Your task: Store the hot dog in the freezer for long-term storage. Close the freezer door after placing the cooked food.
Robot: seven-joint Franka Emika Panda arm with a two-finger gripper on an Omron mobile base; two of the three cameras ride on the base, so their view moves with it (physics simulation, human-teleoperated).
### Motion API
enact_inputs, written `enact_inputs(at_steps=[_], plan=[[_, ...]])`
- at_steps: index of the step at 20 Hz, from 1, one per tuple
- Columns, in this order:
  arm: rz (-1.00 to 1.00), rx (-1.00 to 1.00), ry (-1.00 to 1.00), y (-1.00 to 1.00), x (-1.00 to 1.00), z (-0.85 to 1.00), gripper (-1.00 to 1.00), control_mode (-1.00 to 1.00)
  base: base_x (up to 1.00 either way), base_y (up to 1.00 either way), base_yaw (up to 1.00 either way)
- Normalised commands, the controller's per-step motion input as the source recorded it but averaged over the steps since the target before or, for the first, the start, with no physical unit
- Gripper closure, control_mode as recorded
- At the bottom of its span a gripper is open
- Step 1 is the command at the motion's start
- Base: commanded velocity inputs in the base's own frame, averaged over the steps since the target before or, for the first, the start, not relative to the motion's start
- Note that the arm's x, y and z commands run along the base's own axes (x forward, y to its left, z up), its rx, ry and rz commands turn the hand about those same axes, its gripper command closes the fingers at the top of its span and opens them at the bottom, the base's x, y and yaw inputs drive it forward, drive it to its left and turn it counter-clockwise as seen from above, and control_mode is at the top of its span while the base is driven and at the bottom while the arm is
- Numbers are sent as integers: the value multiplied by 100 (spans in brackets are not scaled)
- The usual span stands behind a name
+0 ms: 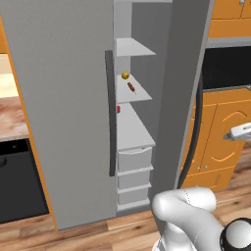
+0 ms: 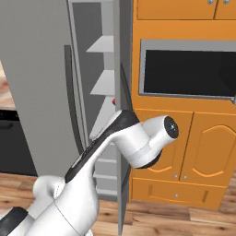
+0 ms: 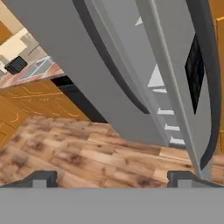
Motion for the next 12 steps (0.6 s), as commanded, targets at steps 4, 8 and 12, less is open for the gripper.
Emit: enact_inputs(at_steps=[4,8,12], plan=[[7,0,-31,-22,70,-7,-100,-100,0,0,0],[2,-1,-25,-13,27,-18,-100,-100,0,0,0],[0,-2,-19,-7,24,-21,-100,-100,0,0,0]])
